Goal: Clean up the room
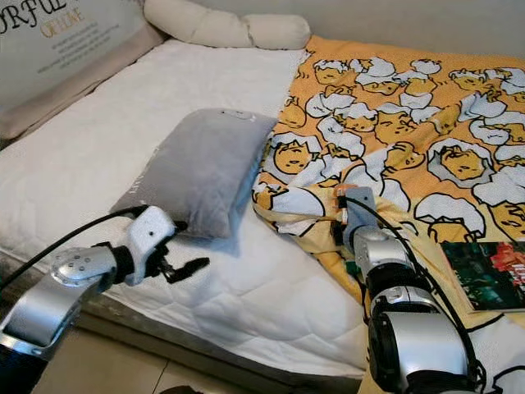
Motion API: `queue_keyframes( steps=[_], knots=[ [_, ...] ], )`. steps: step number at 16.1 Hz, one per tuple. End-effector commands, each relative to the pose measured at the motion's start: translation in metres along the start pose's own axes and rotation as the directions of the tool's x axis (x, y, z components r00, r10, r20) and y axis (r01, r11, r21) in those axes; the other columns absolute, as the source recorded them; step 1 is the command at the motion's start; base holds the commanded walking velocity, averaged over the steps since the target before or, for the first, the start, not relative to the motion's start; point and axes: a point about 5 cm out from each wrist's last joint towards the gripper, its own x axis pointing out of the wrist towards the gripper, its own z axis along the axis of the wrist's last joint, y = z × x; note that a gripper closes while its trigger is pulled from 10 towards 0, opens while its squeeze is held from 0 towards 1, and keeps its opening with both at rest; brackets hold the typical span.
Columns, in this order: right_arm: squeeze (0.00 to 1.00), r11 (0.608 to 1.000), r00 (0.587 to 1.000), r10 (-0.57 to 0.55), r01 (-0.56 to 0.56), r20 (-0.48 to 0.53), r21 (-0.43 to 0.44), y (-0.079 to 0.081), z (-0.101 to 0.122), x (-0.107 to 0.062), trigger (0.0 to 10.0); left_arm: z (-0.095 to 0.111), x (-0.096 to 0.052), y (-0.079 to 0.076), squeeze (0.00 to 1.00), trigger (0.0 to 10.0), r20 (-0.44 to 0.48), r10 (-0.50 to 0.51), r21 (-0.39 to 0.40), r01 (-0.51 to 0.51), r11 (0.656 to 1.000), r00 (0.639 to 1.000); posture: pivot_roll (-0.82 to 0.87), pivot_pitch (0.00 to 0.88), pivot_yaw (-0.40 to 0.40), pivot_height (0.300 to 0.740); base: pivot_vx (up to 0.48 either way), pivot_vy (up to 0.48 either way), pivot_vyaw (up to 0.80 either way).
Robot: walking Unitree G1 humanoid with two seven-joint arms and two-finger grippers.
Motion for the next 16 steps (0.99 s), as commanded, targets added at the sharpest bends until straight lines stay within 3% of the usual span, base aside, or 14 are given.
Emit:
queue_keyframes(
  steps=[1, 7, 9, 12, 13, 14, 15, 16],
  knots=[
    [0.0, 1.0, 1.0, 0.005, -0.005, 0.011, 0.001, -0.001, 0.005, 0.0, 0.0, 0.004, 0.001, -0.002, 0.0, 10.0, -0.001, -0.002, 0.017, 0.002, 1.0, 1.0, 0.02, 0.0, 0.055, 0.74, 0.0, 0.0, 0.0],
    [0.0, 1.0, 0.999, -0.013, 0.012, 0.048, 0.025, -0.007, 0.01, -0.002, 0.0, 0.005, -0.001, -0.002, 0.0, 10.0, 0.009, 0.0, 0.006, 0.0, 1.0, 1.0, 0.03, 0.0, 0.047, 0.74, 0.0, 0.0, 0.0],
    [0.0, 1.0, 0.988, 0.005, -0.006, 0.156, 0.004, -0.009, 0.028, -0.013, 0.0, 0.002, -0.006, -0.006, 0.0, 10.0, 0.019, 0.013, -0.019, -0.013, 1.0, 1.0, 0.03, 0.0, 0.041, 0.74, 0.0, 0.0, 0.0],
    [0.0, 0.996, 0.893, -0.061, 0.024, 0.446, 0.088, -0.011, 0.058, -0.052, 0.4, 0.007, -0.01, -0.011, 0.0, 10.0, 0.083, 0.105, -0.098, -0.097, 0.991, 0.991, 0.03, 0.0, 0.037, 0.74, 0.0, 0.0, 0.0],
    [0.0, 0.995, 0.843, -0.05, -0.005, 0.535, 0.102, -0.004, 0.062, -0.067, 4.7, 0.008, -0.011, -0.011, 0.0, 10.0, 0.098, 0.15, -0.121, -0.138, 0.983, 0.984, 0.02, 0.0, 0.04, 0.74, 0.0, 0.0, 0.0],
    [0.0, 0.996, 0.81, -0.006, -0.05, 0.587, 0.079, 0.01, 0.061, -0.081, 10.0, 0.008, -0.011, -0.008, 0.0, 10.0, 0.103, 0.223, -0.153, -0.207, 0.966, 0.969, 0.02, 0.0, 0.045, 0.74, 0.0, 0.0, 0.0],
    [0.0, 0.995, 0.805, 0.025, -0.078, 0.593, 0.064, 0.017, 0.057, -0.085, 10.0, 0.008, -0.011, -0.008, 0.0, 10.0, 0.103, 0.242, -0.17, -0.223, 0.96, 0.965, 0.01, 0.0, 0.05, 0.74, 0.0, 0.0, 0.0],
    [0.0, 0.994, 0.828, 0.049, -0.097, 0.559, 0.058, 0.026, 0.046, -0.086, 10.0, 0.008, -0.011, -0.011, 0.0, 10.0, 0.102, 0.246, -0.184, -0.225, 0.957, 0.964, 0.01, 0.0, 0.055, 0.74, 0.0, 0.0, 0.0]
  ],
)
